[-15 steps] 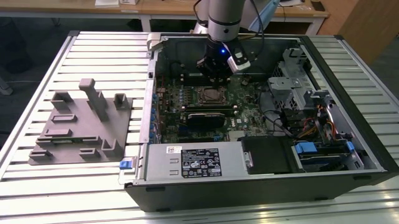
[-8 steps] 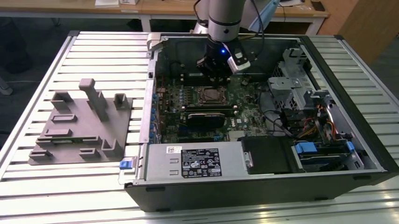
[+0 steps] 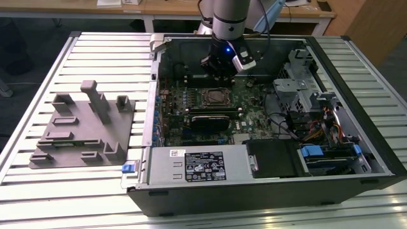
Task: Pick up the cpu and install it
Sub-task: 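Install the first cpu locking lever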
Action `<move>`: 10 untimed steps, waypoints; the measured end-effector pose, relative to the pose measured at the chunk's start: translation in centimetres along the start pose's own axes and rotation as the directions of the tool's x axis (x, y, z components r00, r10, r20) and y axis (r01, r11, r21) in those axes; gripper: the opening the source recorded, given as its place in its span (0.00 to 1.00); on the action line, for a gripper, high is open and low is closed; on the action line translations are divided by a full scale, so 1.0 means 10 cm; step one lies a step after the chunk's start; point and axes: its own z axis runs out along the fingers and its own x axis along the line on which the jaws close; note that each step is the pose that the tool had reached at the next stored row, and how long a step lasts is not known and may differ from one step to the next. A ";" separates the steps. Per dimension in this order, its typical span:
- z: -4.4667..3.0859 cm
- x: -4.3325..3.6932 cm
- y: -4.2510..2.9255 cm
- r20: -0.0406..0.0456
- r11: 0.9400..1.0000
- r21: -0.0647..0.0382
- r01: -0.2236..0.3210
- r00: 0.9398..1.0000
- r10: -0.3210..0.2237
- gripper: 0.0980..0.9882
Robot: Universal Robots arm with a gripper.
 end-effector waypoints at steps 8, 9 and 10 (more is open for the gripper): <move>-0.030 -0.001 -0.021 0.000 1.000 0.000 0.000 1.000 0.000 0.01; -0.030 -0.001 -0.023 0.000 1.000 0.000 0.000 1.000 0.000 0.01; -0.030 -0.001 -0.026 0.000 1.000 0.000 0.000 1.000 0.000 0.01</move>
